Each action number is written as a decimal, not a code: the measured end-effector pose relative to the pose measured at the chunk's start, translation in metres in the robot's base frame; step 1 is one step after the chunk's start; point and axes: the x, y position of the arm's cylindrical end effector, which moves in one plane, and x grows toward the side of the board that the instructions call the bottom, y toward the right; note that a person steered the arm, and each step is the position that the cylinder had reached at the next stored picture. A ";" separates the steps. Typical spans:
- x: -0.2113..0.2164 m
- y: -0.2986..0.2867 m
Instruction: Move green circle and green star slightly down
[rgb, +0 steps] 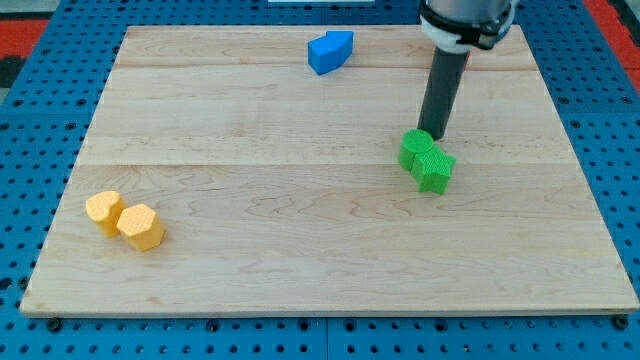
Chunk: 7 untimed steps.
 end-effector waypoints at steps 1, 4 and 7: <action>0.025 0.000; 0.006 -0.028; 0.004 -0.070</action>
